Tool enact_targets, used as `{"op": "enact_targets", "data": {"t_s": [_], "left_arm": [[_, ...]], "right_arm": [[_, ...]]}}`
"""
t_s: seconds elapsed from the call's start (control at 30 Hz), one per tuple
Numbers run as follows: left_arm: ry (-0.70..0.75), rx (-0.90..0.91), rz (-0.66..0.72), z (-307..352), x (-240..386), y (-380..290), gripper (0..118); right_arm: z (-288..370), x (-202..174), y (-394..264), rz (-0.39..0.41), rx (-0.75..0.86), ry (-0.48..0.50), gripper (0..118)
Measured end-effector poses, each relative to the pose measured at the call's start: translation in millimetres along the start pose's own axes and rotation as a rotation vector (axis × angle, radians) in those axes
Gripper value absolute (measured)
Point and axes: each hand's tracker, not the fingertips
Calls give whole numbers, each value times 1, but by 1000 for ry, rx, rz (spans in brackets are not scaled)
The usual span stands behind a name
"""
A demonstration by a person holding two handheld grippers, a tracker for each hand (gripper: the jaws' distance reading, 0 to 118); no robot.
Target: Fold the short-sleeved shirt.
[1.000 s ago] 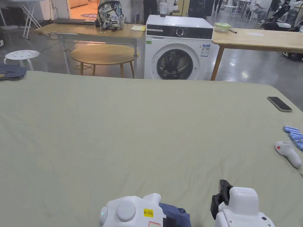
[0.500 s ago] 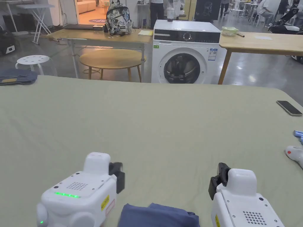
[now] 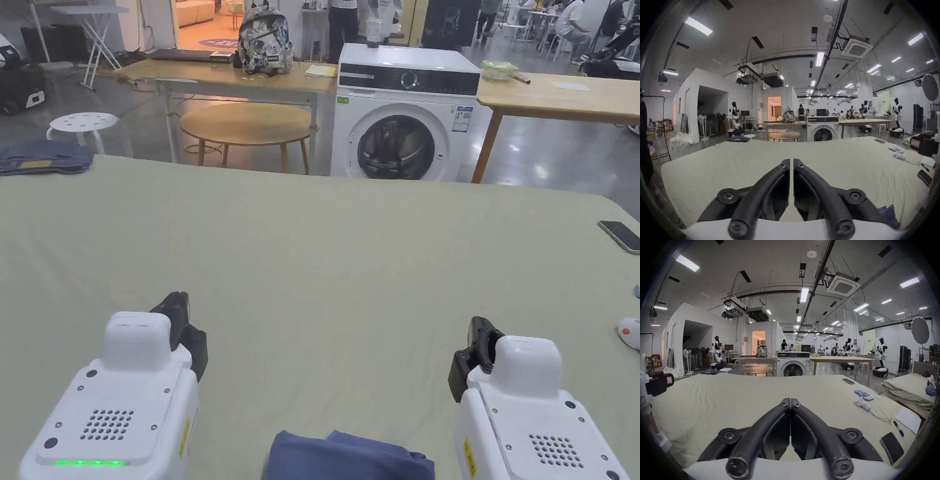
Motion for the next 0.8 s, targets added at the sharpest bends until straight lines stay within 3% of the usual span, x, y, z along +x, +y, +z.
{"op": "enact_targets", "data": {"t_s": [0.17, 0.37, 0.5, 0.57, 0.63, 0.8], "left_arm": [[-18, 1, 15, 5, -2, 1, 0], [-26, -63, 40, 6, -5, -15, 0], [-31, -136, 65, 7, -12, -27, 0], [-40, -177, 77, 8, -17, -32, 0], [-54, -218, 80, 9, -22, -41, 0], [-158, -425, 197, 6, -35, -64, 0]], "right_arm": [[28, -8, -27, 32, -111, 63, 0], [37, -30, -91, 43, -386, 150, 0], [24, -37, -128, 77, -525, 126, 0], [13, -34, -143, 50, -593, 95, 0], [6, -30, -146, 8, -573, 85, 0], [2, -35, -141, 36, -576, 70, 0]]}}
